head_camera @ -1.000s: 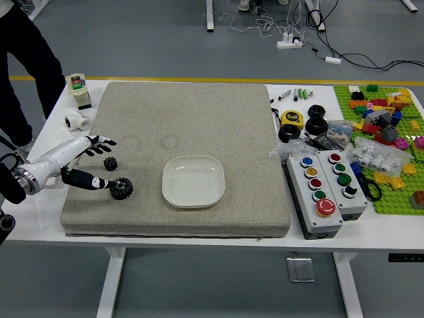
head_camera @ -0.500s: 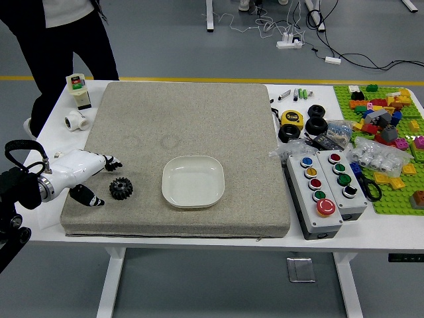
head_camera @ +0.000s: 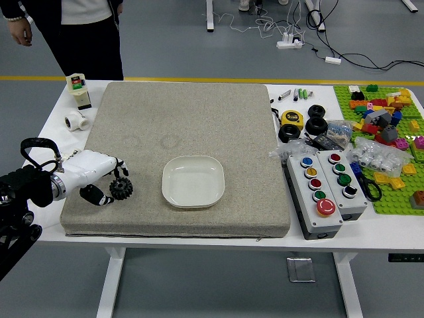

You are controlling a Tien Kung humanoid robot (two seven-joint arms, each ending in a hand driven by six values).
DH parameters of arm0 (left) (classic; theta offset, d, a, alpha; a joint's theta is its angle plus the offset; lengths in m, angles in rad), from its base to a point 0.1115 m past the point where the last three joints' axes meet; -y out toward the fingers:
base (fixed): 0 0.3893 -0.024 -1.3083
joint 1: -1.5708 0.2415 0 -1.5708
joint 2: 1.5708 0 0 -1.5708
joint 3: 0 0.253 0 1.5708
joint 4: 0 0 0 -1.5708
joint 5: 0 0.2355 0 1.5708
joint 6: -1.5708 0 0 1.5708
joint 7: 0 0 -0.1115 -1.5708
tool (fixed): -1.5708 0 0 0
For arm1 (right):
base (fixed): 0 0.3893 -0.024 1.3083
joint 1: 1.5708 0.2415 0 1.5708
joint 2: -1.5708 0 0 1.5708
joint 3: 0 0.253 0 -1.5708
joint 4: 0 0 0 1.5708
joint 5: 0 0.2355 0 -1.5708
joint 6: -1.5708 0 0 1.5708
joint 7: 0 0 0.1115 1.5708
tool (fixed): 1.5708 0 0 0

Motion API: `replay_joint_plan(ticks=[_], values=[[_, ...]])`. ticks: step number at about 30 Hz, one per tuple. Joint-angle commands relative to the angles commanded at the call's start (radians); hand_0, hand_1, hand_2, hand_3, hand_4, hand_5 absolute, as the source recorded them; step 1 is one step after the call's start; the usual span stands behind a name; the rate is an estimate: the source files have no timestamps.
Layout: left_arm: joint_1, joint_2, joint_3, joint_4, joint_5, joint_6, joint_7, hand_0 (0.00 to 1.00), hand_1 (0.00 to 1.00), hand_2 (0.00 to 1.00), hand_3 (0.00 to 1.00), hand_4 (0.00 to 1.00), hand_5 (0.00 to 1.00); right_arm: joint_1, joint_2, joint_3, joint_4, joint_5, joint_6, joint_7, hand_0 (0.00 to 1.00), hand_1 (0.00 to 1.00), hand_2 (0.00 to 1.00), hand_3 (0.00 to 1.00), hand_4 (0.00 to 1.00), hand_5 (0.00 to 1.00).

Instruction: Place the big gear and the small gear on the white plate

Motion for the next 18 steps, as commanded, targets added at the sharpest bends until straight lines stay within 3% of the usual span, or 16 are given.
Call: replay_joint_plan(ticks=[5, 6, 11, 12, 17, 18], values=[[-0.020, -0.019, 0.016, 0.031, -0.003, -0.008, 0.002, 0.544, 0.575, 0.600, 0.629, 0.735, 0.087, 0.001, 0.000, -0.003, 0.001, 0.001, -0.002, 0.001, 0.783, 0.819, 0.854, 0.826, 0.957, 0.820], [-0.021, -0.021, 0.017, 0.032, -0.005, -0.007, 0.002, 0.530, 0.558, 0.585, 0.616, 0.665, 0.065, 0.001, 0.000, -0.003, 0.001, 0.001, -0.002, 0.001, 0.782, 0.818, 0.854, 0.825, 0.957, 0.820], [-0.033, -0.031, 0.023, 0.042, -0.017, -0.008, 0.004, 0.530, 0.558, 0.585, 0.616, 0.665, 0.065, 0.001, 0.000, -0.003, 0.002, 0.001, -0.003, 0.001, 0.782, 0.818, 0.854, 0.825, 0.957, 0.820], [-0.035, -0.032, 0.024, 0.045, -0.018, -0.008, 0.004, 0.459, 0.505, 0.540, 0.580, 0.543, 0.002, 0.001, 0.000, -0.003, 0.002, 0.001, -0.003, 0.001, 0.780, 0.818, 0.854, 0.823, 0.957, 0.820], [-0.040, -0.035, 0.027, 0.049, -0.029, -0.003, 0.001, 0.459, 0.505, 0.540, 0.580, 0.543, 0.002, 0.001, 0.000, -0.001, 0.002, -0.002, -0.002, 0.002, 0.780, 0.818, 0.854, 0.823, 0.957, 0.820], [-0.041, -0.035, 0.024, 0.050, -0.033, -0.003, 0.001, 0.399, 0.448, 0.493, 0.534, 0.345, 0.002, 0.001, 0.000, 0.000, 0.001, -0.001, -0.002, 0.002, 0.780, 0.818, 0.853, 0.824, 0.957, 0.820]])
